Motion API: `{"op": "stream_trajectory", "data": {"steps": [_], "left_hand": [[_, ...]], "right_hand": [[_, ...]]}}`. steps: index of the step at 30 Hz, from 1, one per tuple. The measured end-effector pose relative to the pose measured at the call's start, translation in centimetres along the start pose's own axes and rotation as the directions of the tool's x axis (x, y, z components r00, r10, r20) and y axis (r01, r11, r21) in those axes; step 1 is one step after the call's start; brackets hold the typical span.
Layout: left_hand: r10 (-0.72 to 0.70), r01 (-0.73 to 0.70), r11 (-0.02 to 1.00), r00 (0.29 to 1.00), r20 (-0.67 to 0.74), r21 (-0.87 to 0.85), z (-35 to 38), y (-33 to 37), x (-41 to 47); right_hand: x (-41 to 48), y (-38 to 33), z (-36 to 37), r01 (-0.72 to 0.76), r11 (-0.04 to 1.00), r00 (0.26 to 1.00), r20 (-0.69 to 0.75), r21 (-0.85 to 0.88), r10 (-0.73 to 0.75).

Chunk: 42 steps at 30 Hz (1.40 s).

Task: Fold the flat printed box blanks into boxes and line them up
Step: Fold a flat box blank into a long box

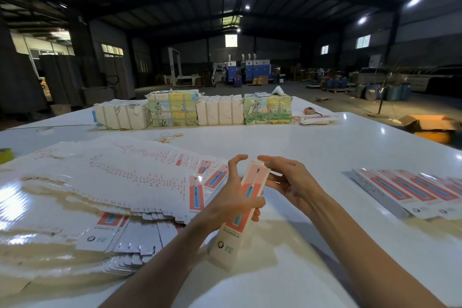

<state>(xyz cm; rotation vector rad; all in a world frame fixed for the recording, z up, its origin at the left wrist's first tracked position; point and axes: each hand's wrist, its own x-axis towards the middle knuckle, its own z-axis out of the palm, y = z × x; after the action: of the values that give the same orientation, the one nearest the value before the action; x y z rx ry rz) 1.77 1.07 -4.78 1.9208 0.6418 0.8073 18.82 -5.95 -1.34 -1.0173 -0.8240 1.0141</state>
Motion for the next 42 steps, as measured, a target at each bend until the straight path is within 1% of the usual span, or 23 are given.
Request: {"op": "stream_trajectory", "data": {"steps": [6, 8, 11, 13, 15, 17, 20, 23, 27, 29, 32, 34, 36, 38, 42], "left_hand": [[0.008, -0.007, 0.999, 1.000, 0.015, -0.039, 0.1, -0.2, 0.1], [0.001, 0.001, 0.997, 1.000, 0.024, -0.080, 0.0, -0.4, 0.2], [-0.002, 0.002, 0.985, 1.000, -0.001, -0.173, 0.1, -0.7, 0.4], [-0.013, 0.010, 0.979, 1.000, -0.013, -0.204, 0.3, -0.7, 0.5], [-0.079, 0.071, 0.974, 0.996, -0.030, -0.216, 0.4, -0.3, 0.5], [-0.120, 0.108, 0.956, 0.992, -0.028, -0.274, 0.4, -0.1, 0.5], [-0.083, 0.068, 0.938, 0.996, -0.030, -0.340, 0.2, -0.1, 0.5], [-0.044, 0.023, 0.951, 0.997, -0.061, -0.308, 0.2, 0.2, 0.4], [-0.038, 0.020, 0.956, 0.998, -0.058, -0.294, -0.1, 0.2, 0.4], [-0.049, 0.032, 0.966, 0.997, -0.060, -0.258, -0.1, 0.3, 0.3], [-0.045, 0.035, 0.988, 0.997, -0.059, -0.153, 0.0, 0.4, 0.3], [-0.034, 0.028, 0.991, 0.999, -0.038, -0.130, 0.0, 0.2, 0.4], [-0.025, 0.018, 0.992, 0.998, -0.057, -0.126, -0.1, -0.1, 0.5], [-0.026, 0.018, 0.994, 0.997, -0.073, -0.111, 0.0, -0.4, 0.6], [-0.023, 0.019, 0.995, 0.999, -0.031, -0.098, 0.2, -0.9, 0.8]], "right_hand": [[0.2, 0.1, -0.3, -0.024, 1.000, 0.998, 0.050, 0.015, 0.024], [0.3, 0.1, -0.5, -0.029, 0.999, 0.997, 0.073, 0.028, 0.026], [0.1, 0.1, -0.2, -0.020, 1.000, 0.995, 0.103, 0.019, 0.018], [-0.1, 0.1, 0.3, 0.022, 0.999, 0.995, 0.094, -0.049, -0.017], [-0.4, 0.2, 0.5, 0.104, 0.985, 0.991, 0.099, -0.137, -0.090], [-0.7, 0.3, 0.7, 0.152, 0.976, 0.985, 0.106, -0.156, -0.136], [-1.0, 0.4, 0.9, 0.187, 0.968, 0.981, 0.088, -0.165, -0.175], [-0.9, 0.7, 1.1, 0.239, 0.947, 0.971, 0.065, -0.213, -0.230], [-0.8, 0.9, 1.2, 0.309, 0.894, 0.950, 0.059, -0.325, -0.307], [-0.9, 0.9, 1.4, 0.296, 0.911, 0.954, 0.052, -0.285, -0.294], [-0.9, 0.7, 1.2, 0.234, 0.955, 0.972, 0.029, -0.180, -0.233], [-0.7, 0.4, 0.8, 0.168, 0.979, 0.986, 0.020, -0.113, -0.167], [-0.6, 0.2, 0.6, 0.114, 0.991, 0.993, 0.016, -0.073, -0.114], [-0.3, 0.2, 0.4, 0.097, 0.992, 0.995, 0.009, -0.079, -0.097], [0.1, 0.3, 0.2, 0.071, 0.989, 0.997, -0.008, -0.128, -0.073]]}}
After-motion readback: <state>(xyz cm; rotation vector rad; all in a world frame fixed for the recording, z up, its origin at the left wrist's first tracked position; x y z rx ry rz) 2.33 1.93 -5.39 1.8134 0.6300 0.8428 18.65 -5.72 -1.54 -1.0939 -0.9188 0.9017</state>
